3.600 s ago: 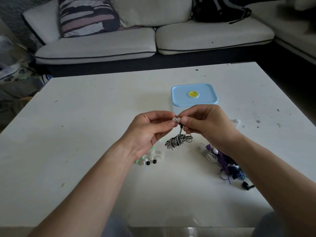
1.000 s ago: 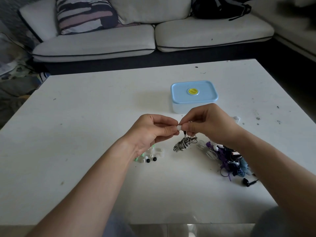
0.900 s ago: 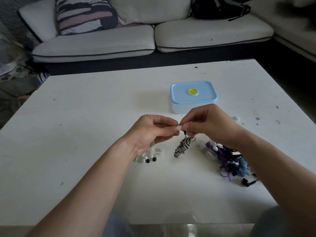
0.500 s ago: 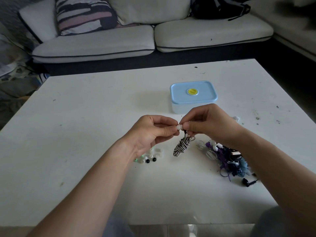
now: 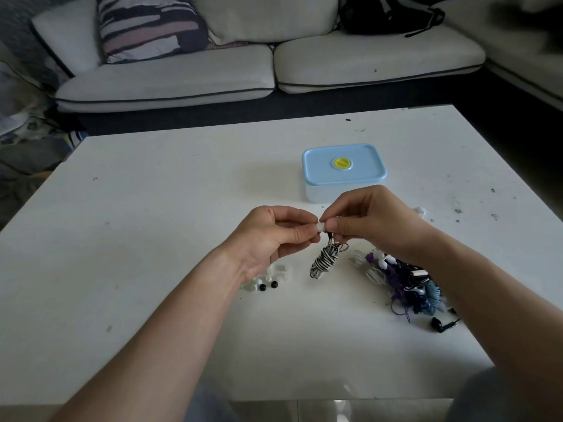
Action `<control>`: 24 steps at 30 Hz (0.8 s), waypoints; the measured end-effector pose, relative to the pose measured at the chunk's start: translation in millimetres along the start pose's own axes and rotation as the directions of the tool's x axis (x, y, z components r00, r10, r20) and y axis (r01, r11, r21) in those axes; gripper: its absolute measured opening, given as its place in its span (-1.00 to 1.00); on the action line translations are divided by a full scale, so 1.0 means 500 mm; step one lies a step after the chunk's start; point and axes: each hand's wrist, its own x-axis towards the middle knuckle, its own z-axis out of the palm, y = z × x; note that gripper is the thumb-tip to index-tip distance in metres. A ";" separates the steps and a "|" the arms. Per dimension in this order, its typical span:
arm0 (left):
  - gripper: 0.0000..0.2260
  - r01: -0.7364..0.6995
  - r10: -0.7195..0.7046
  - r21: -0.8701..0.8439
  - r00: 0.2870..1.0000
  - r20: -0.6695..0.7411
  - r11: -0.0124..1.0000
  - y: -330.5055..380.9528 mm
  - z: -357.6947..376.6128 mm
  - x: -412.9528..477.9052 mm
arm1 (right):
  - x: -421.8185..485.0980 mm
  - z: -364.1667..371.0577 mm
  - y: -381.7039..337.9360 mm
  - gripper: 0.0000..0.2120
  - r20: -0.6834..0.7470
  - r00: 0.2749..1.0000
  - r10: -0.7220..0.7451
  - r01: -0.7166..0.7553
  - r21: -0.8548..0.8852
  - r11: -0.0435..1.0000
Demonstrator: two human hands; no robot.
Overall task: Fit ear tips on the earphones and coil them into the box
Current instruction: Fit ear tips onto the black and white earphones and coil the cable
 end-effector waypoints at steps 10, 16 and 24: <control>-0.69 0.016 0.008 0.322 0.997 -0.073 0.947 -0.013 0.012 0.004 | 0.003 -0.002 0.010 -0.74 -0.017 0.992 0.129 -0.118 0.300 0.946; -0.81 0.130 -0.132 0.134 0.991 0.006 0.982 -0.021 0.015 0.000 | 0.000 -0.003 0.011 -0.82 -0.095 0.952 0.292 -0.204 0.518 0.831; -0.82 -0.065 0.118 0.260 0.974 -0.195 0.964 -0.035 0.044 0.007 | -0.001 0.025 0.015 -0.82 -0.246 0.773 0.584 -0.438 0.460 0.773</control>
